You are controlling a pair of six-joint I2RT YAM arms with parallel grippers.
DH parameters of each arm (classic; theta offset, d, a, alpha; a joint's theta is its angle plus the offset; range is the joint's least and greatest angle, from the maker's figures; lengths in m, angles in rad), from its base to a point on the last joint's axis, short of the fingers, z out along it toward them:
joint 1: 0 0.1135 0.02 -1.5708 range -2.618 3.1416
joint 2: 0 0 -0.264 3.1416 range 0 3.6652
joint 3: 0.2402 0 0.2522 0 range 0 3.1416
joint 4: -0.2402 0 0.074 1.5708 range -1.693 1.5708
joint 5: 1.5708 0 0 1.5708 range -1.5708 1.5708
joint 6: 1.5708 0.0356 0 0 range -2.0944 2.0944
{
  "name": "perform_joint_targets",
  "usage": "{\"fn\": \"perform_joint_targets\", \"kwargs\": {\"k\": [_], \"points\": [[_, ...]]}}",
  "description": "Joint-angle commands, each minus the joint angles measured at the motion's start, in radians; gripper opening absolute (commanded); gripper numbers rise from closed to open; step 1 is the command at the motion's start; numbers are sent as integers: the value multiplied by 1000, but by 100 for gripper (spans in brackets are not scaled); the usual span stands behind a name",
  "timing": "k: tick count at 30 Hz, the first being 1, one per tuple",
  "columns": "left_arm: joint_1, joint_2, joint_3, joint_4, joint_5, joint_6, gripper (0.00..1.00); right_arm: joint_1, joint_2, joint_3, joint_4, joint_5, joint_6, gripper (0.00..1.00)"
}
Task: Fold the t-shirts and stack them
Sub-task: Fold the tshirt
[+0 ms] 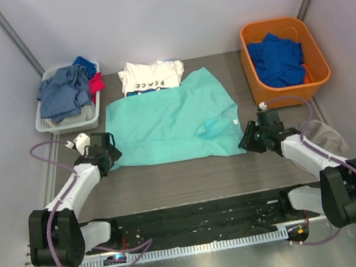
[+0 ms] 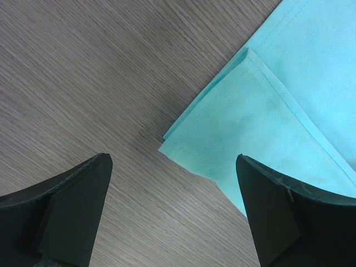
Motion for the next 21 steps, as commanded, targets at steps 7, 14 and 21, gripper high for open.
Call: {"fn": "perform_joint_targets", "kwargs": {"k": [7, 14, 21], "points": [[-3, 6, 5, 33, -21, 6, 99, 1, -9, -19, 31, -38, -10, 12], [-3, 55, 22, 2, -45, 14, 86, 1, -15, -14, 27, -37, -3, 1], [-3, 161, 46, 11, -18, 18, 75, 1, -12, -8, 18, -32, -8, 1]]}}
